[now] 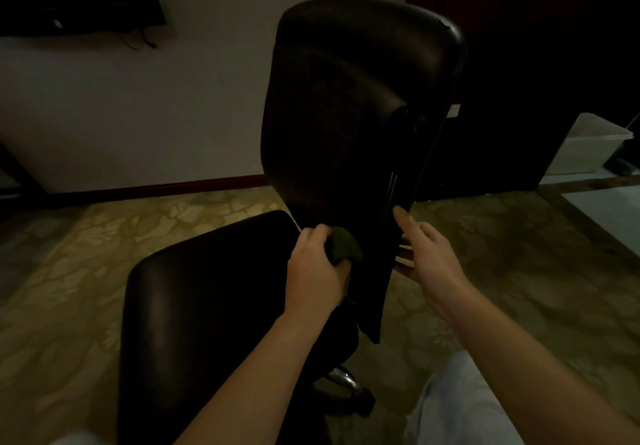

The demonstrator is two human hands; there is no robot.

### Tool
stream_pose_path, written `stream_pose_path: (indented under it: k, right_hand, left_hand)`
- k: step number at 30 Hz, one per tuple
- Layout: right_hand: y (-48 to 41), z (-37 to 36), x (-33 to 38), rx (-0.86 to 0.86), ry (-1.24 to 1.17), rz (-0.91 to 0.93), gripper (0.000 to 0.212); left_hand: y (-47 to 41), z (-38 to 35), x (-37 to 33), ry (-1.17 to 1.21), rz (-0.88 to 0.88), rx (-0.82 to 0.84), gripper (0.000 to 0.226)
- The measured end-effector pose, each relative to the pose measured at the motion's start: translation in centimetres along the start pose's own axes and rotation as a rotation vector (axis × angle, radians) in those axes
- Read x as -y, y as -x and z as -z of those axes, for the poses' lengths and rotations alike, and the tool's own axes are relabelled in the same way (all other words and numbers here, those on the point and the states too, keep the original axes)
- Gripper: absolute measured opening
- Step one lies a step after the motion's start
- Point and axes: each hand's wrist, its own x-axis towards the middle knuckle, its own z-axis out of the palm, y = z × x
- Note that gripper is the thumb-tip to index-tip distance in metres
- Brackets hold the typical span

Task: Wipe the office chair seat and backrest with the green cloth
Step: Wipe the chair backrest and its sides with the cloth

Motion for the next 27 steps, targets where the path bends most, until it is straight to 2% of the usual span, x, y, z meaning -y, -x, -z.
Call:
stream_pose_path:
  k: [5, 12, 21, 27]
  right_hand:
    - [0.3, 0.1, -0.1, 0.015, -0.03, -0.008, 0.055]
    - [0.8, -0.1, 0.0, 0.026, -0.06, 0.001, 0.054]
    - [0.8, -0.3, -0.6, 0.005, -0.089, 0.01, 0.053]
    - [0.5, 0.2, -0.6, 0.035, -0.061, -0.013, 0.061]
  left_hand:
    - [1.0, 0.7, 1.3, 0.139, 0.094, -0.033, 0.025]
    - [-0.8, 1.9, -1.4, 0.176, -0.031, -0.165, 0.023]
    - [-0.8, 0.3, -0.7, 0.093, -0.132, -0.142, 0.029]
    - [0.1, 0.3, 1.2, 0.032, -0.061, -0.012, 0.027]
